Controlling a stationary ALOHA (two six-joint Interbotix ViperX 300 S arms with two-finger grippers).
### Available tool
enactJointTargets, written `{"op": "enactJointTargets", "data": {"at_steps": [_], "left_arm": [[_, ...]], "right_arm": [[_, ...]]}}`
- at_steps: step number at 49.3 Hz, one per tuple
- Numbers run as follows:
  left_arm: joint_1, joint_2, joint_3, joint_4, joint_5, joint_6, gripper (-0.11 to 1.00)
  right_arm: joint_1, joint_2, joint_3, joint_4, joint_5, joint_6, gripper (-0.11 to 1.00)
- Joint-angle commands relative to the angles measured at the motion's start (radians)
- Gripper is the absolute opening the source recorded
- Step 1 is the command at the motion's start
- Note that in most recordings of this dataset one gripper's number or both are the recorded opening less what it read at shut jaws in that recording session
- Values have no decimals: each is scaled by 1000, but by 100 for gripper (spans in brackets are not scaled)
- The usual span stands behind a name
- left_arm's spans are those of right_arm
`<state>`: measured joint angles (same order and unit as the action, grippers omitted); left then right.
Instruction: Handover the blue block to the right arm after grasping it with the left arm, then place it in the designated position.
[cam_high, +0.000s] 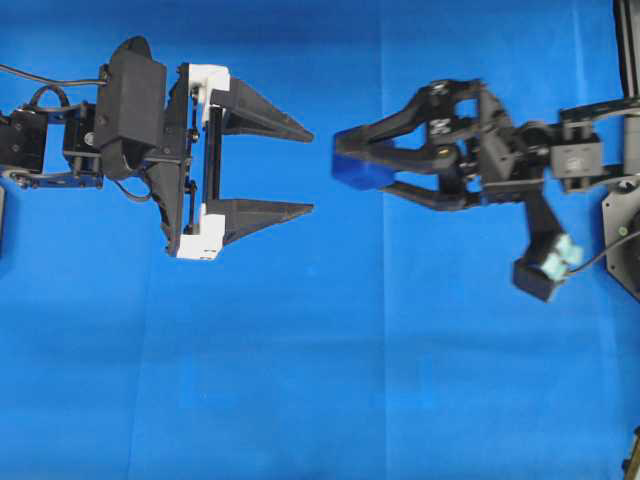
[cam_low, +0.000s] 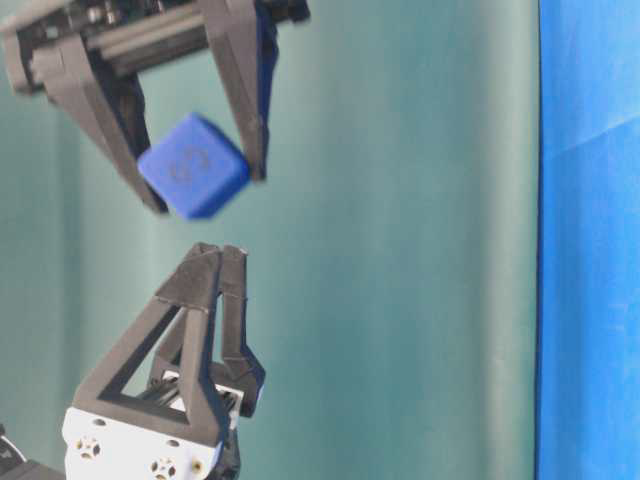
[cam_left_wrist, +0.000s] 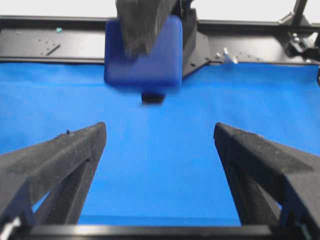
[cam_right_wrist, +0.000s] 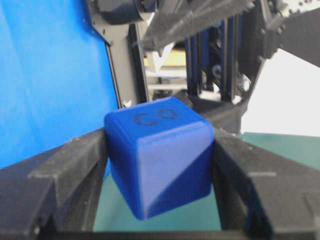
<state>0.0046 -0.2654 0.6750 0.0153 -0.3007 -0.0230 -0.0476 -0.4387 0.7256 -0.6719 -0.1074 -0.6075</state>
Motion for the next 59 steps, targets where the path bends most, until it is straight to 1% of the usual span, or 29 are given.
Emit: {"op": "enactJointTargets", "data": {"at_steps": [1,11,18,30,33,38,44,48,53,59], "left_arm": [[2,-20,-12,2,-8,0,93],[2,-20,-12,2,-6,0,93],[2,-20,-12,2,-6,0,93],[2,-20,-12,2,-3,0,93],[2,-20,-12,2,-3,0,93],[2,-20,-12,2,-3,2,93],[2,-20,-12,2,-2,2,93],[3,-20,-12,2,-2,2,93],[2,-20,-12,2,-2,2,93],[2,-20,-12,2,-2,2,93]], "right_arm": [[5,-52,5,3,12,9,52],[20,-127,40,3,87,37,52],[32,-143,46,3,130,40,52],[35,-140,44,5,132,43,52],[34,-140,44,12,132,49,52],[34,-141,43,34,135,80,52],[35,-144,46,60,135,152,52],[34,-146,46,78,135,224,52],[35,-147,46,109,135,341,52],[35,-147,46,121,138,494,52]]}}
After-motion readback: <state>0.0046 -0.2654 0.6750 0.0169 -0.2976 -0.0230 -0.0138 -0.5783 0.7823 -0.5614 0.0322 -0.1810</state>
